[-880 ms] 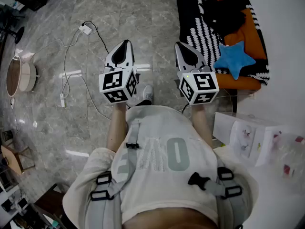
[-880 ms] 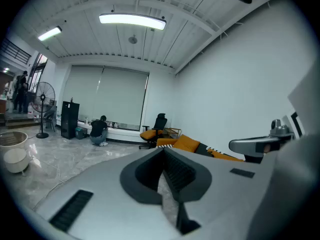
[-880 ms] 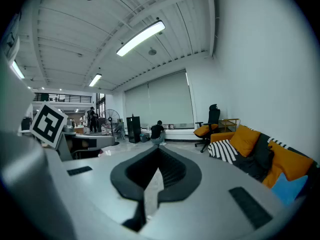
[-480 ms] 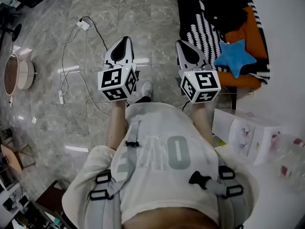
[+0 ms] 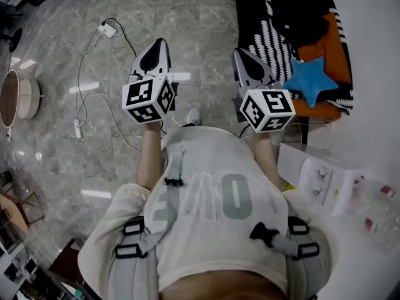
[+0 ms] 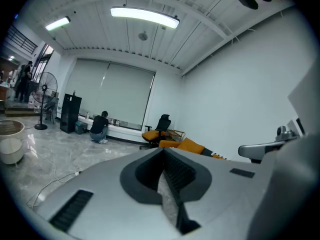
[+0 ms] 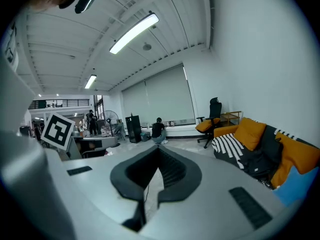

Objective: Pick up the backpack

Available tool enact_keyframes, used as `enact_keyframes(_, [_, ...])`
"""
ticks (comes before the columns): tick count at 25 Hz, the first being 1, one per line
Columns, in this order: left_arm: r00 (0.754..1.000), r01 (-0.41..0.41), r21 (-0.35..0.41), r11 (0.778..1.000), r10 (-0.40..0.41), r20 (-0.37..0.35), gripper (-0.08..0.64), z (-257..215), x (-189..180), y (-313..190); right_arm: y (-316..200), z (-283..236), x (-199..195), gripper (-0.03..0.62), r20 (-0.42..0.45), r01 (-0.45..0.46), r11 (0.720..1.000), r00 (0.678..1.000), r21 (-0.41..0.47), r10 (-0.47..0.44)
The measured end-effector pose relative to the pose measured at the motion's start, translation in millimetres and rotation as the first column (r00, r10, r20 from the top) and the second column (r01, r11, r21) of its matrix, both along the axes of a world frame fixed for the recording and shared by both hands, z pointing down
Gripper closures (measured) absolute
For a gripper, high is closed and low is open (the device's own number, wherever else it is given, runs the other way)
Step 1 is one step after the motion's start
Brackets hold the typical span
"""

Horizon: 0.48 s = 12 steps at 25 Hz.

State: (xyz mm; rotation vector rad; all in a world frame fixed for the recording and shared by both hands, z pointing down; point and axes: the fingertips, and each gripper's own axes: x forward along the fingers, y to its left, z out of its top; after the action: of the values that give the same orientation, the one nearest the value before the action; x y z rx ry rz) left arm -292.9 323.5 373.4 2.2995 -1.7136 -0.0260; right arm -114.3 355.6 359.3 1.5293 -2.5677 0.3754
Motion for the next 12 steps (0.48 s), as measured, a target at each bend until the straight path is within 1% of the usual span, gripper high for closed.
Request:
enact_keyframes(4, [1.000,-0.005,0.032,0.999,0.006,-0.009,0.540,-6.7,-18.9,-31.3,-16.6,-5.8,-1.1,0.584,-0.021,-0.058,0.998,0.998,0.030,0.059])
enact_keyframes(6, [1.000,0.002,0.035,0.999,-0.001,-0.023,0.540,-6.0,-22.9,-44.0,-26.7,-5.5,3.6,0.584,-0.025,-0.080,0.996,0.996,0.026,0.081])
enact_keyframes(9, [0.999,0.001,0.019,1.000,0.000,-0.033,0.540,3.2,-25.6,-55.3,-40.3,-1.1,8.3,0.584,-0.020,-0.090,0.996,0.996,0.011,0.091])
enact_keyframes(12, [0.999,0.012,0.017,1.000,-0.011,-0.030,0.540,7.7,-28.7,-71.3,-63.6,1.1,7.5,0.584,-0.008,-0.081,0.997,0.997,0.011,0.081])
